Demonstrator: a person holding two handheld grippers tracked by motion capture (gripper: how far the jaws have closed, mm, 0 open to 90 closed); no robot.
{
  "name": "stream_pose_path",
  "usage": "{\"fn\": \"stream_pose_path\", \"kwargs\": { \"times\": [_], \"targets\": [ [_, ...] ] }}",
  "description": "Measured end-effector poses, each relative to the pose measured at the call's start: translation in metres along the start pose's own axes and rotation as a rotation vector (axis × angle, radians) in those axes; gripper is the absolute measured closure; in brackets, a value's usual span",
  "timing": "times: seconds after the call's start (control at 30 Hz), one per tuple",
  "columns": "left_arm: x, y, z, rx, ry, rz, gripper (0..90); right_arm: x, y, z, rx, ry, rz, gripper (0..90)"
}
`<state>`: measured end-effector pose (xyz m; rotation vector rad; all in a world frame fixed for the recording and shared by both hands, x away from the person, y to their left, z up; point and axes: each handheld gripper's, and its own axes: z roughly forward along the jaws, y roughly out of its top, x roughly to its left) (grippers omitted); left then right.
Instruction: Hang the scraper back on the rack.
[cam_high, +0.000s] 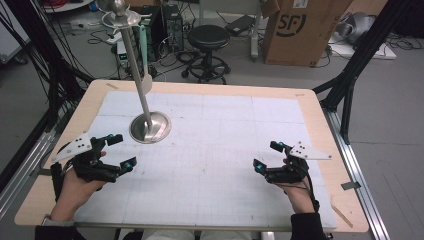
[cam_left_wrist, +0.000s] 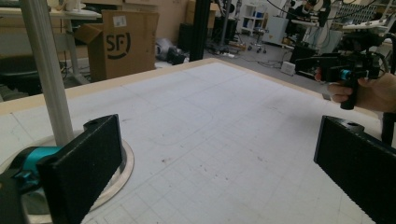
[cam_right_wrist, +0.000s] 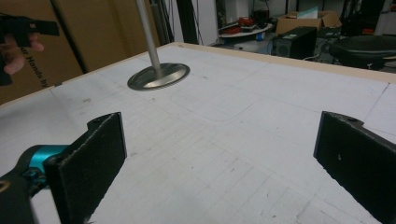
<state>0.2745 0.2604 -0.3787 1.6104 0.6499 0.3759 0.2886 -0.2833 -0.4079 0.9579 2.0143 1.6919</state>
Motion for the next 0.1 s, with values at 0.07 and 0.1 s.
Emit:
{"fn": "stream_pose_path", "kwargs": {
  "times": [0.07, 0.1],
  "targets": [
    [-0.0007, -0.0005, 0.0002, 0.001, 0.0, 0.001, 1.9, -0.0005, 0.0008, 0.0, -0.015, 0.008, 0.005, 1.4],
    [-0.0009, -0.0006, 0.0001, 0.001, 0.002, 0.003, 1.9, -0.0007, 0.0013, 0.0004, -0.018, 0.009, 0.003, 1.4]
  ]
}}
